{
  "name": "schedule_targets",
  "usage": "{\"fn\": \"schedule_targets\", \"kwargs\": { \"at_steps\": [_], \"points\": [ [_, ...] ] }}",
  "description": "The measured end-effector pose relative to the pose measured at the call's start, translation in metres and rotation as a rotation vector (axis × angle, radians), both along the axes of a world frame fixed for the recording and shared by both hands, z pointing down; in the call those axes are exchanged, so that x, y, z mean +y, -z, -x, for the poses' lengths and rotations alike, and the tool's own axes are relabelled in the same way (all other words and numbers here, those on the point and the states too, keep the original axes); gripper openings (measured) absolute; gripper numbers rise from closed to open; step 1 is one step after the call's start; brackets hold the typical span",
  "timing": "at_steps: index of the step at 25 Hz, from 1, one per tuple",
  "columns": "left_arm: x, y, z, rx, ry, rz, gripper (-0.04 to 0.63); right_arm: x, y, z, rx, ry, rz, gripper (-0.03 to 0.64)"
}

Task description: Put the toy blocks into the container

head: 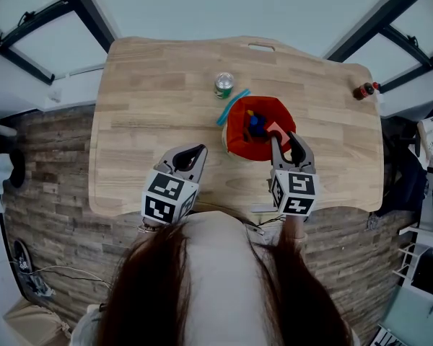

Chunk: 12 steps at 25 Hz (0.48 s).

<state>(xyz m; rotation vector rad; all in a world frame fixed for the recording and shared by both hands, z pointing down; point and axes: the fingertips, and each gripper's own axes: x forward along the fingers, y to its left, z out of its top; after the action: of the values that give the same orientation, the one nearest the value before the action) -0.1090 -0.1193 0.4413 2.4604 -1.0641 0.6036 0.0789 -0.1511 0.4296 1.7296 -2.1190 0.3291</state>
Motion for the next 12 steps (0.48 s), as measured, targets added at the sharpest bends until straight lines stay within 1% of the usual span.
{"fn": "schedule_targets", "kwargs": {
  "at_steps": [3,12],
  "points": [
    [-0.0025,0.0001,0.0016,0.001,0.001,0.005,0.009,-0.0022,-0.0022,-0.0008,0.013,-0.012,0.004,0.147],
    [-0.0032,-0.001,0.006,0.007,-0.009,0.013,0.009,-0.0001,-0.0048,0.0037,-0.003,-0.026,0.007,0.147]
  ]
}}
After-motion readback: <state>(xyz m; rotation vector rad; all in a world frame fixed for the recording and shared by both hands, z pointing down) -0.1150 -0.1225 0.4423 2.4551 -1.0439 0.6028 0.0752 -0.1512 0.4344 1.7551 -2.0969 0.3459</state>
